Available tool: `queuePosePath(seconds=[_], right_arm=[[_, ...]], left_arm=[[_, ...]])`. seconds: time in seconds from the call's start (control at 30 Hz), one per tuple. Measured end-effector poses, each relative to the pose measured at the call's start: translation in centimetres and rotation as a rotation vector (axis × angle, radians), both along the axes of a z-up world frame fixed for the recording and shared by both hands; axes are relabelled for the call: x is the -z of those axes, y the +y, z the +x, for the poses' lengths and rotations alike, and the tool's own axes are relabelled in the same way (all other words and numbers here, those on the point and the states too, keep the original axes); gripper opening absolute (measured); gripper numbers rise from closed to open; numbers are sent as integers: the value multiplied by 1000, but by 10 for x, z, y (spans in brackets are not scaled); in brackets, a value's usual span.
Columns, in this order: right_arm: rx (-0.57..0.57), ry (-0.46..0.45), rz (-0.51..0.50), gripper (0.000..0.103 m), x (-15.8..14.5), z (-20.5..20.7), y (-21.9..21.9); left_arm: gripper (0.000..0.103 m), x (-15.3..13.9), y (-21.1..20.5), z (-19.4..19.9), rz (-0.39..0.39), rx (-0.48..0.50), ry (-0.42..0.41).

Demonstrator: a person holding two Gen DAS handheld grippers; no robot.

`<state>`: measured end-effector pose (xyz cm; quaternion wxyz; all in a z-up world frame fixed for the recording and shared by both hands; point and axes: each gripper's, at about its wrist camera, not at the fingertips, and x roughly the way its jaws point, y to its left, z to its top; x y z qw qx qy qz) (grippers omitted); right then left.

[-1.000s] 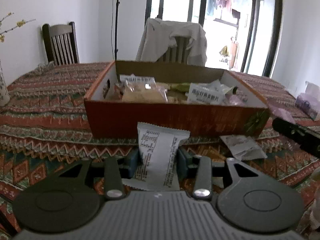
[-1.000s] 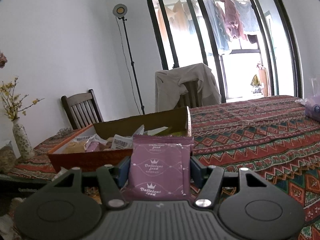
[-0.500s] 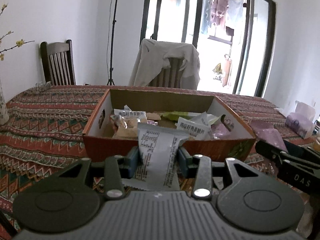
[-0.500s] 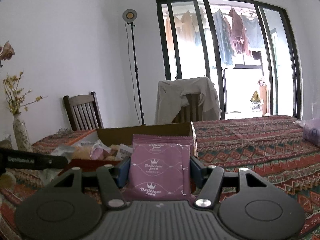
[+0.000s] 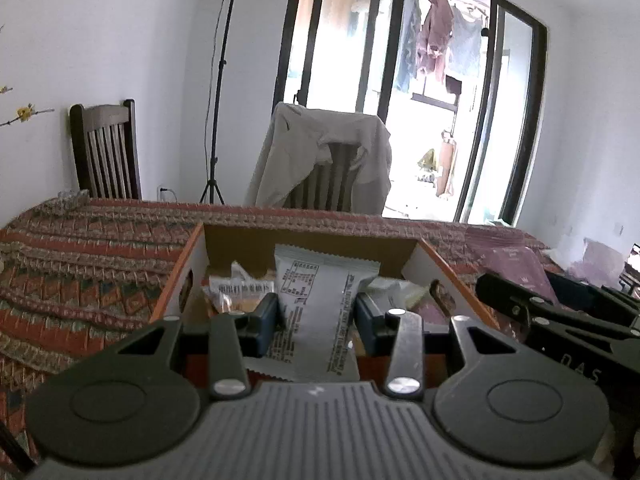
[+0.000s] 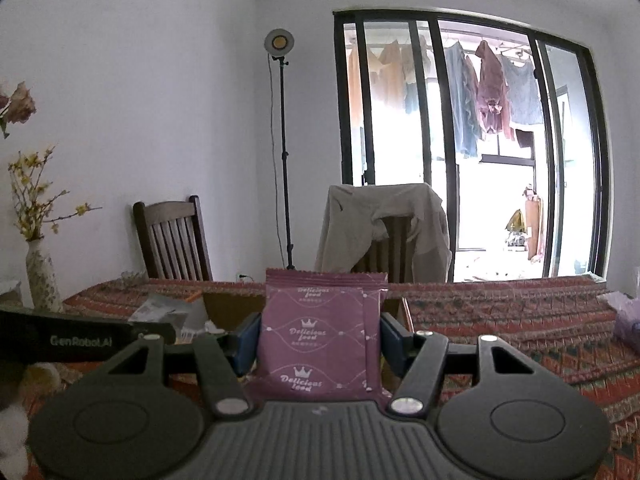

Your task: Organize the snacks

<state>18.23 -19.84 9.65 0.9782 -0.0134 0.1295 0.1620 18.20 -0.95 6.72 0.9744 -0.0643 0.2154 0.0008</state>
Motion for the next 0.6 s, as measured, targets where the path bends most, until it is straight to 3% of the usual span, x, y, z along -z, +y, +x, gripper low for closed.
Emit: queuePosePath(seconds=[0.6], right_arm=[[52,19,11,61,1,87,21]], left_arm=[[42,-11,20,78,-59,-84,-47]])
